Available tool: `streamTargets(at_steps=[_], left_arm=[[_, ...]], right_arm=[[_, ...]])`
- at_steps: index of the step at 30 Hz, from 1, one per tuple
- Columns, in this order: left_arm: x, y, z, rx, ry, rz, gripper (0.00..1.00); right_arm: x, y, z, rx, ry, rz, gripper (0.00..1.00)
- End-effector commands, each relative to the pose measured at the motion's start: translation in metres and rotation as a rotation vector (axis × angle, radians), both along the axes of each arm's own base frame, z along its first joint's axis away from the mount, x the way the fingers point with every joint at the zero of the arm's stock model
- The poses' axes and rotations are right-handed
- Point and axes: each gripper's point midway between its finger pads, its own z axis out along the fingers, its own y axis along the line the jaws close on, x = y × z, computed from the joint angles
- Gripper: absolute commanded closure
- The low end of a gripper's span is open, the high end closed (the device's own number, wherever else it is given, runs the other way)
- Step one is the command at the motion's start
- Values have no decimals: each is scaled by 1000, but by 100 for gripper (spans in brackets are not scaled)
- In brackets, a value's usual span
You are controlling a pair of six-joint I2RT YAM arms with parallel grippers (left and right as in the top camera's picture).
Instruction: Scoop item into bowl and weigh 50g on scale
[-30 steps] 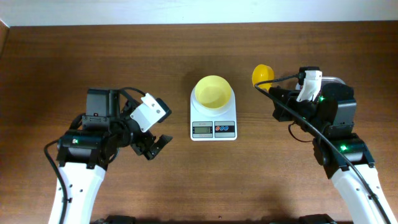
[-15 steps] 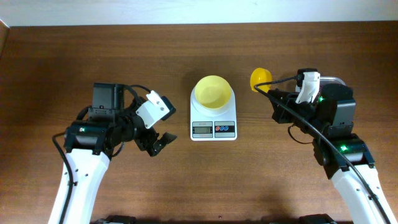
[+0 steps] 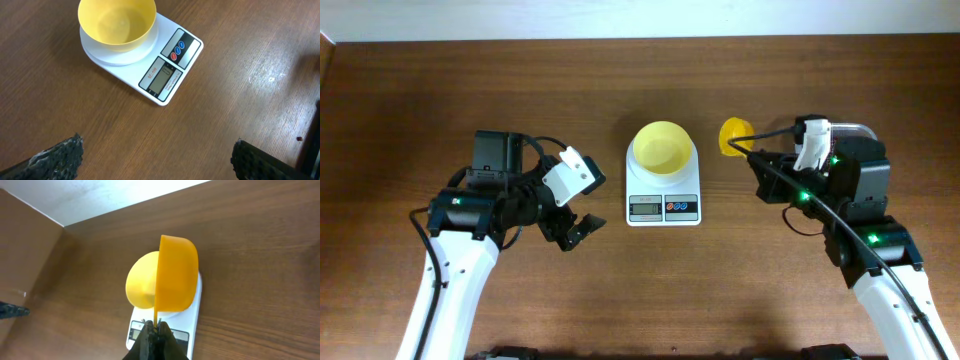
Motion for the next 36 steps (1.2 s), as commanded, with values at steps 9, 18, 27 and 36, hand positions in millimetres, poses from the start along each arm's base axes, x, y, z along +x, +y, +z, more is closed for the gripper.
streamTargets(at_steps=[9, 18, 27, 36], left_arm=[[1, 6, -6, 31, 3, 6, 1], [1, 6, -6, 31, 3, 6, 1], [1, 6, -6, 32, 3, 6, 1], [1, 6, -6, 32, 4, 7, 1]], right_arm=[[-6, 4, 8, 16, -9, 34, 96], [-9, 8, 8, 28, -4, 60, 96], [-11, -4, -15, -55, 59, 24, 96], [-27, -101, -12, -168, 91, -203, 96]])
